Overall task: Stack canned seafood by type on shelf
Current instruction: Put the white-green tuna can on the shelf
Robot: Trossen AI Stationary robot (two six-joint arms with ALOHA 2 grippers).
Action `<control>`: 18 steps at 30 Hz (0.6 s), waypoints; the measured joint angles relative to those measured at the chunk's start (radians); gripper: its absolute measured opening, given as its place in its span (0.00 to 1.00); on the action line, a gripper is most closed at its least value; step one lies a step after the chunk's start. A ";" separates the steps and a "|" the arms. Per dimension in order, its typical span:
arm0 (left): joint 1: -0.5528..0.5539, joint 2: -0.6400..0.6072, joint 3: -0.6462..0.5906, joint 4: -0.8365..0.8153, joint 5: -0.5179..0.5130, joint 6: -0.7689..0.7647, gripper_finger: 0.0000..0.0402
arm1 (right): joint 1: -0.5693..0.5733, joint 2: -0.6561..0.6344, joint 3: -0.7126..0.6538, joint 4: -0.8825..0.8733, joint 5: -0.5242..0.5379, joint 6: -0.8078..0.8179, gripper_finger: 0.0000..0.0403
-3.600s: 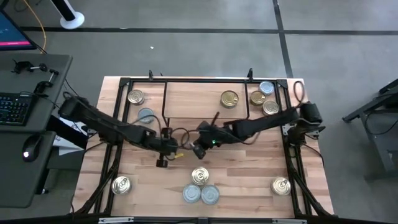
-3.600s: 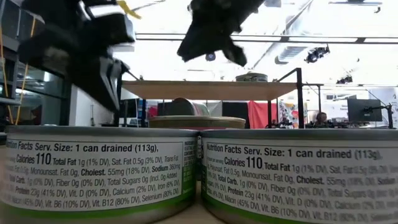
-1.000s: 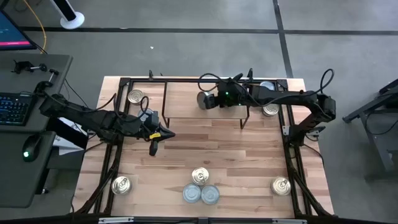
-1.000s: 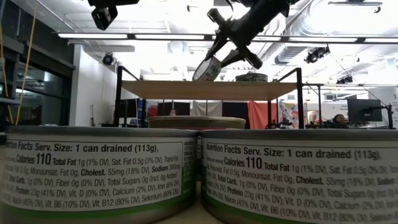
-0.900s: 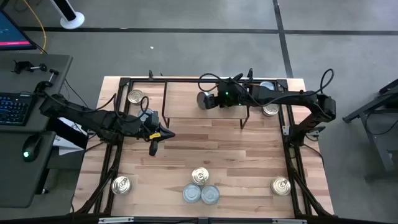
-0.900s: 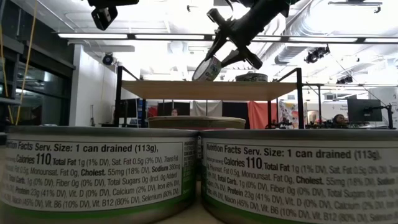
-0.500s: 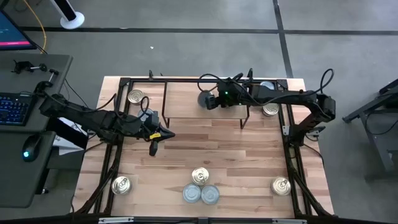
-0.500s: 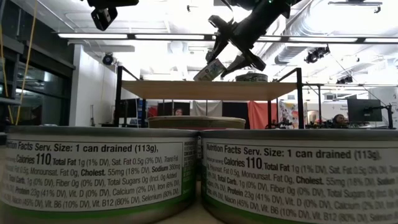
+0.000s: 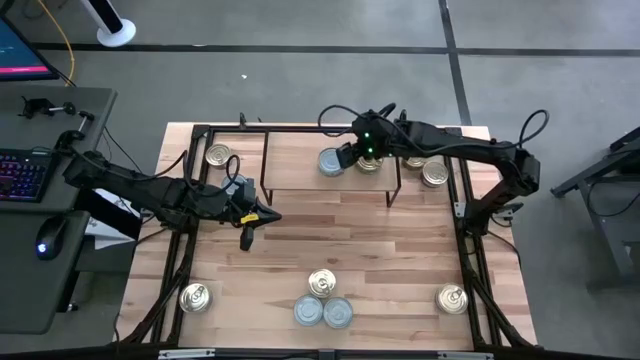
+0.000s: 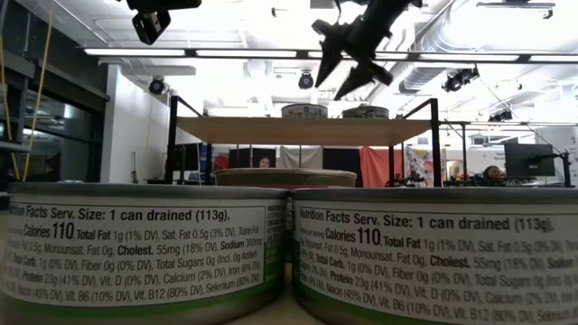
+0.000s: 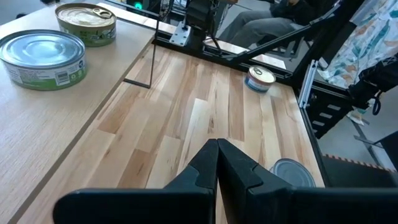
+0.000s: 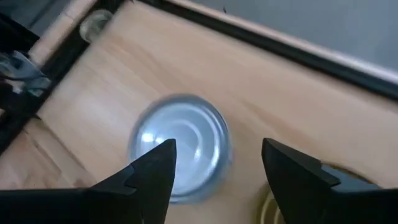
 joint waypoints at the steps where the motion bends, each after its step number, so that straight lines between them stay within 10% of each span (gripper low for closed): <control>1: 0.000 0.000 0.000 0.000 0.000 0.000 0.00 | 0.003 0.000 0.016 0.004 0.000 -0.012 0.57; 7: 0.000 0.005 0.000 0.002 -0.020 0.000 0.00 | 0.068 0.005 0.042 0.071 -0.016 -0.037 0.47; 13: 0.001 0.037 0.000 0.005 -0.067 0.001 0.00 | 0.105 0.094 0.042 0.184 -0.017 -0.049 0.06; 18: 0.001 0.071 0.000 0.012 -0.068 -0.010 0.00 | 0.124 0.199 0.099 0.235 -0.031 -0.071 0.02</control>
